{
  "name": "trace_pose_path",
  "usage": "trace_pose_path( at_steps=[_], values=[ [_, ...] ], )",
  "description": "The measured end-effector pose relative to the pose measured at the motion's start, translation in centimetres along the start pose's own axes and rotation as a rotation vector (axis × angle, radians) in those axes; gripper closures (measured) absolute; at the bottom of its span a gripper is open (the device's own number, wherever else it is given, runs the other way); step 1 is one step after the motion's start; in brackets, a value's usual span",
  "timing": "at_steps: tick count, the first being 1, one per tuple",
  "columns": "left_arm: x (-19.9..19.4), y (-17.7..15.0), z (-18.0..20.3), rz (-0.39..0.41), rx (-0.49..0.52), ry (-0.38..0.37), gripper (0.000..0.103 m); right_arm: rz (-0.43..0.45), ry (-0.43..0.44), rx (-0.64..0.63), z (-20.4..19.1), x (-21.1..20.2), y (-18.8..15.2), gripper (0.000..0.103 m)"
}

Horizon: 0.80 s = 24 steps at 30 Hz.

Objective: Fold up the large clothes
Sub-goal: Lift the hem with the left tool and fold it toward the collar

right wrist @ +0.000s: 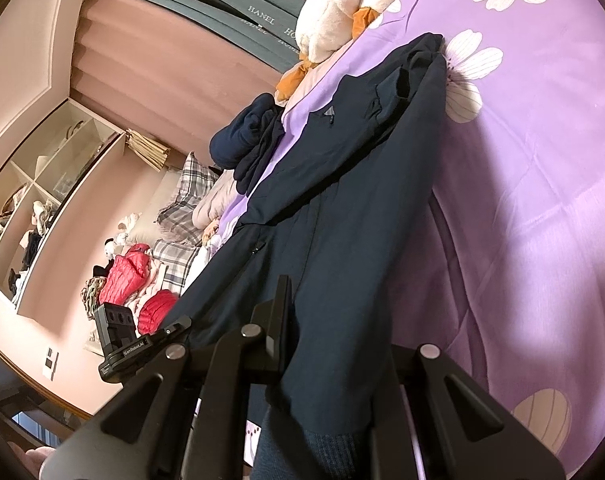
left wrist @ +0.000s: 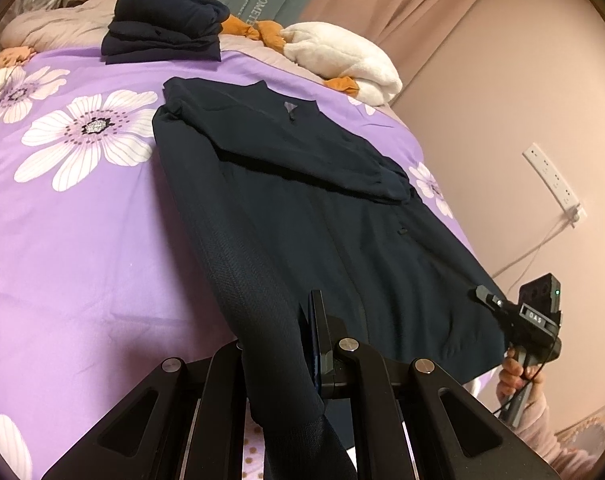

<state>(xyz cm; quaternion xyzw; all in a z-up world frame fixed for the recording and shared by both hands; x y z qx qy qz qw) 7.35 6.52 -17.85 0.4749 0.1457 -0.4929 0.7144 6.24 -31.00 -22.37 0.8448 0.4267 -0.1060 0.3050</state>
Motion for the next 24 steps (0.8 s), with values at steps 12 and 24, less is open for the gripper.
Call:
trace_pose_path(
  at_steps=[12,24],
  values=[
    [-1.3,-0.2,0.6,0.013,0.015,-0.030,0.097,-0.006,0.031,-0.031,-0.7,-0.6,0.7,0.091],
    [-3.3,-0.8,0.8,0.022,0.022,-0.068,0.097,-0.001,0.061,-0.083,-2.3,-2.3,1.2,0.091]
  ],
)
Point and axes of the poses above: each gripper's, at about its wrist camera, not at the fingertips, and x roughly the way its jaws point, z to its right, y to its top, the point moved 2 cm from there along x, roughly the way its jaws point, and after that the axes turned 2 degrees about -z, right-handed, at the moved point
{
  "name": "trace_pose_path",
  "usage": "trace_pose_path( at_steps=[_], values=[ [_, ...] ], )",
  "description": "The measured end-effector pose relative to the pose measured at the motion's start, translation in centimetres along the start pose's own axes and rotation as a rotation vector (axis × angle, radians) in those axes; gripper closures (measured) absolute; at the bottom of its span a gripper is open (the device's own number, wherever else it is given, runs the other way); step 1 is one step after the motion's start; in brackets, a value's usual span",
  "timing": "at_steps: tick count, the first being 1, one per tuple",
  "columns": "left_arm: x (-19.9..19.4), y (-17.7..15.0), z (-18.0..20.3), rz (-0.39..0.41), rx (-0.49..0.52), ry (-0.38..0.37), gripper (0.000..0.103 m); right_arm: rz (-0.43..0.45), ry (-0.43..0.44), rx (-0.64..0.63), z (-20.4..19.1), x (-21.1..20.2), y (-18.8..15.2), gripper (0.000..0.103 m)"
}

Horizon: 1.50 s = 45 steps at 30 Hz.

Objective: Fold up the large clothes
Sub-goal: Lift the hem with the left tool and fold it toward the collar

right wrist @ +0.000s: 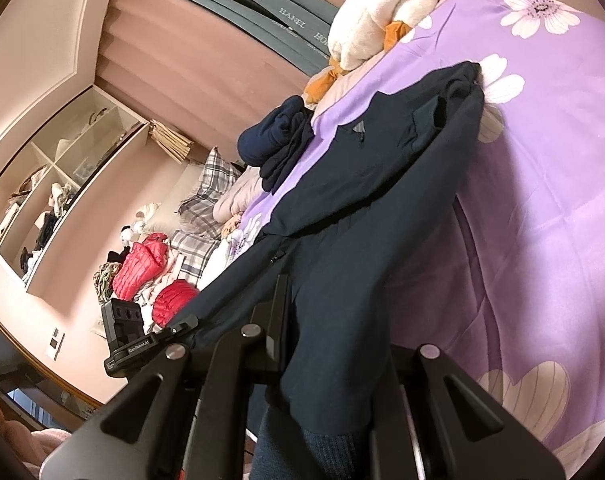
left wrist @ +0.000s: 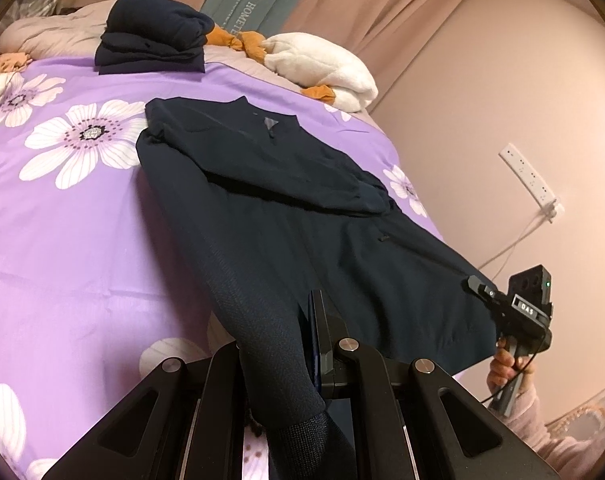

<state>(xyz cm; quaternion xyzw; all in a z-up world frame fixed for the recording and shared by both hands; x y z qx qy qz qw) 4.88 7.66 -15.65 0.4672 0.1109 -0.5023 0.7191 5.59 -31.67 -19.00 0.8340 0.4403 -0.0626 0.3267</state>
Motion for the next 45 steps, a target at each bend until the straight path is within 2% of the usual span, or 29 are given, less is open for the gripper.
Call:
trace_pose_path(
  at_steps=[14,26,35,39,45],
  values=[
    [-3.3,-1.6,0.1,0.021,-0.054,-0.056,0.097,0.023,0.065,-0.021,-2.6,-2.4,-0.8,0.091],
    [-6.8,-2.1,2.4,0.054,-0.009,-0.061,0.097,0.058,0.123,-0.069,-5.6,-4.9,-1.8,0.091],
    [-8.3,-1.3,2.4,0.088,-0.008,-0.093,0.097,0.073,0.136,-0.131,-7.2,-6.4,-1.5,0.091],
    [-7.7,-0.4,0.9,0.083,-0.060,-0.114,0.097,0.082,0.127,-0.087,-6.2,-5.9,-0.8,0.091],
    [-7.2,1.4,-0.3,0.095,-0.081,-0.100,0.097,0.102,0.126,-0.037,-5.1,-5.0,0.9,0.091]
  ],
)
Point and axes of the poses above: each gripper's, at about its wrist camera, not at the fingertips, and x roughly the way its jaws point, z to its right, y to its top, the point moved 2 cm from there along x, roughly the way its jaws point, and after that the axes turned 2 degrees about -z, right-handed, at the moved point
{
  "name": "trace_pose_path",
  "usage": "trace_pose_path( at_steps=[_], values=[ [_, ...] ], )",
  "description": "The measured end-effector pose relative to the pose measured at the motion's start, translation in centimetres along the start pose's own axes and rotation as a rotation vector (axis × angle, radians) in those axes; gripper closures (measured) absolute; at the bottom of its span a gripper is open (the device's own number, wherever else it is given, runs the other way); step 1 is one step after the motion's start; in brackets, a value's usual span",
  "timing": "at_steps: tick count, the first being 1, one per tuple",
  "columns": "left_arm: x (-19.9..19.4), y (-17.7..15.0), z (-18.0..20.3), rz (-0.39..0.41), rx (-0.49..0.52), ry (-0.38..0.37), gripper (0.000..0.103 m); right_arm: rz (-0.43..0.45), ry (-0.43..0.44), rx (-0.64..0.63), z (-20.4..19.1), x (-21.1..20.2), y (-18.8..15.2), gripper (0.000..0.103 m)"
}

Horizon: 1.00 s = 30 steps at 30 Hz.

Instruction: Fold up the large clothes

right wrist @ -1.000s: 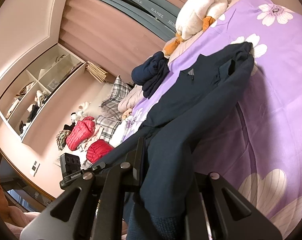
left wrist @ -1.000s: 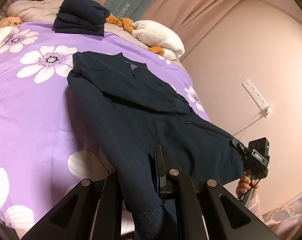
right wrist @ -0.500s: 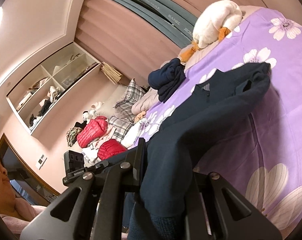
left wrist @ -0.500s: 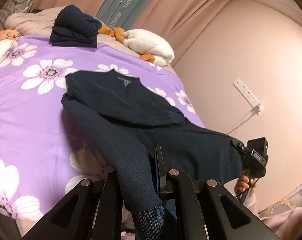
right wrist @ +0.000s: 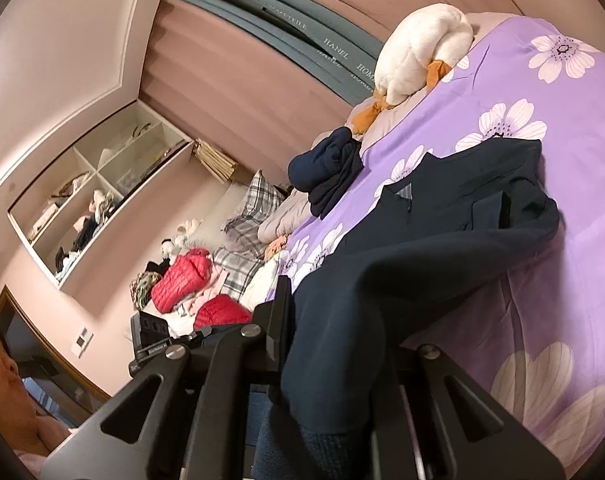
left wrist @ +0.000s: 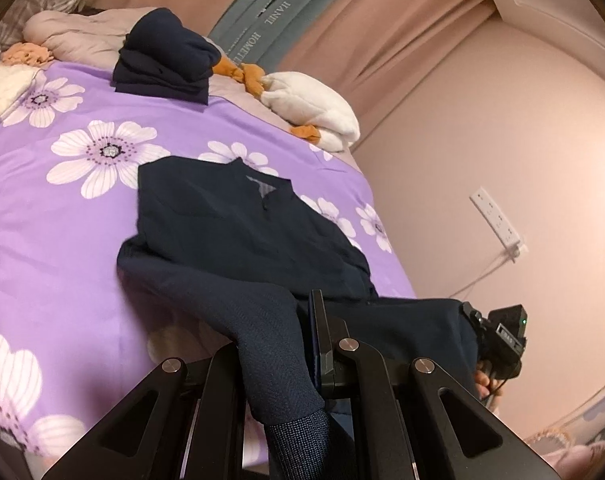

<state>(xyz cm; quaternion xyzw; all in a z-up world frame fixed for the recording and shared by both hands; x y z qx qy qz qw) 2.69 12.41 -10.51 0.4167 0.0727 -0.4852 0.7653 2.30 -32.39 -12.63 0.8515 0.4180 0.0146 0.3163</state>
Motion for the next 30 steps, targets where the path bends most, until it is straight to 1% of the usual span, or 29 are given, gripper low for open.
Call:
trace_pose_path(
  at_steps=[7,12,22,30],
  values=[
    [1.4,2.4,-0.8,-0.002,-0.024,0.057,0.097,0.021,-0.014,0.021,0.8,1.0,2.1,0.090],
    [2.4,3.4,-0.8,-0.003,0.004,0.111,0.097,0.029,-0.021,0.037,1.6,1.9,3.4,0.090],
    [3.4,5.1,-1.3,-0.008,0.020,0.162,0.097,0.037,-0.041,0.054,2.6,3.1,5.1,0.090],
    [4.0,6.0,-2.2,-0.012,0.004,0.174,0.097,0.042,-0.061,0.061,3.2,3.7,6.1,0.089]
  ],
)
Point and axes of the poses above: each gripper's, at about its wrist camera, not at the fingertips, and x roughly the way its jaws point, z to its right, y to its top, the point moved 2 cm from there along x, roughly the way its jaws point, and after that the axes turned 2 degrees about -z, right-handed, at the moved point
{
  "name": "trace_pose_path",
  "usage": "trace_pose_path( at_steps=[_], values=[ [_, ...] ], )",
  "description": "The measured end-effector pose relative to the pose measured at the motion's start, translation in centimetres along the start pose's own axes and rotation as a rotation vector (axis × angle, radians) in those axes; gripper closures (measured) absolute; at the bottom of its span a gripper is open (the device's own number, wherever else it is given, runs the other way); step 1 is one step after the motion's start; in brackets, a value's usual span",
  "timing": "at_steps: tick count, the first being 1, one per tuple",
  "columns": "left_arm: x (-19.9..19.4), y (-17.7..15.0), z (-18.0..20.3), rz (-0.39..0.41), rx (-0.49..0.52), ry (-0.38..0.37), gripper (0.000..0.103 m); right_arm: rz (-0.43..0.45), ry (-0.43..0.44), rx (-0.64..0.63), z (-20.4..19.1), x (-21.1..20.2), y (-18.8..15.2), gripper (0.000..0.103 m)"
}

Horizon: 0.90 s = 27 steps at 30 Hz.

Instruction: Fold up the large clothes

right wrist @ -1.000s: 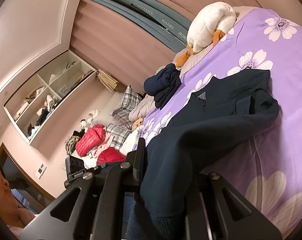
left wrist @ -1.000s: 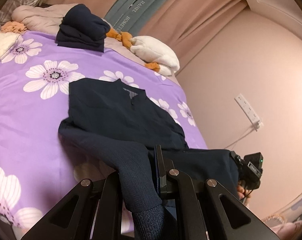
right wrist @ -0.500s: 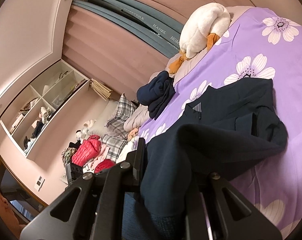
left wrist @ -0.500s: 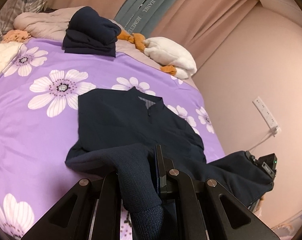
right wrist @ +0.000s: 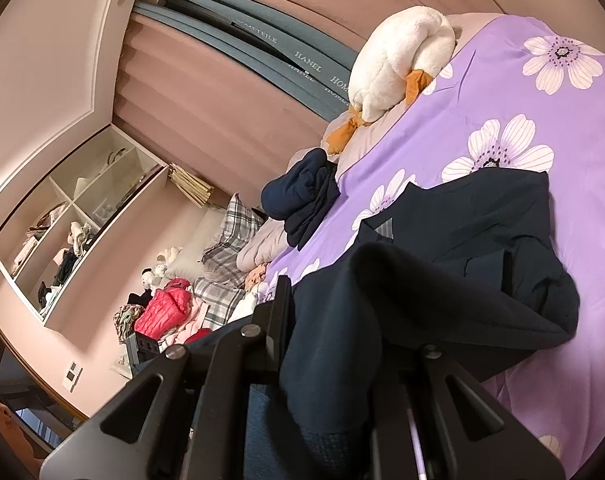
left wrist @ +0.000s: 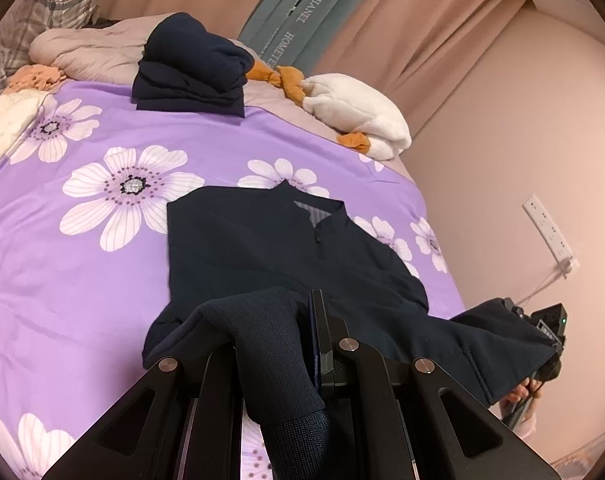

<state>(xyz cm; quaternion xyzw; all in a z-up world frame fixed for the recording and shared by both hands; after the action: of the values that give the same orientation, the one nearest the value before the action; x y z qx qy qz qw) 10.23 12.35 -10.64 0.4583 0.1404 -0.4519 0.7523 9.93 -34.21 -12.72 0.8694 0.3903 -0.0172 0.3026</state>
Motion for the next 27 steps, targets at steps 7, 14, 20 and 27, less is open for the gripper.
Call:
trace_pose_path(
  at_steps=[7,14,20,27],
  values=[
    [1.0,0.8,-0.7,-0.012,-0.010,0.013,0.097,0.007,-0.018,0.012,0.6,0.7,0.8,0.089],
    [1.7,1.5,-1.3,-0.016,-0.012,0.024,0.097,0.007,-0.046,0.009,0.9,1.5,1.6,0.089],
    [2.4,1.9,-1.4,-0.019,-0.002,0.036,0.097,0.016,-0.062,0.020,1.6,1.9,2.1,0.089],
    [3.2,2.5,-1.5,-0.026,0.012,0.051,0.097,0.015,-0.081,0.027,2.2,2.4,2.5,0.089]
  ],
)
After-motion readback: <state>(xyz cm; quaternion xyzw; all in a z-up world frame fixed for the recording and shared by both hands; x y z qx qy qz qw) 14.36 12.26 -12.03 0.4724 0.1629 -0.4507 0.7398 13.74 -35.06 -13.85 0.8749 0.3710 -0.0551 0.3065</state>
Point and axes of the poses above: each gripper's, at about its wrist camera, not at the fingertips, and x roughly the way its jaws point, z to its right, y to its top, the point moved 2 cm from there along x, roughly the way its jaws point, and after that the axes turned 2 degrees about -z, right-handed, at the moved point
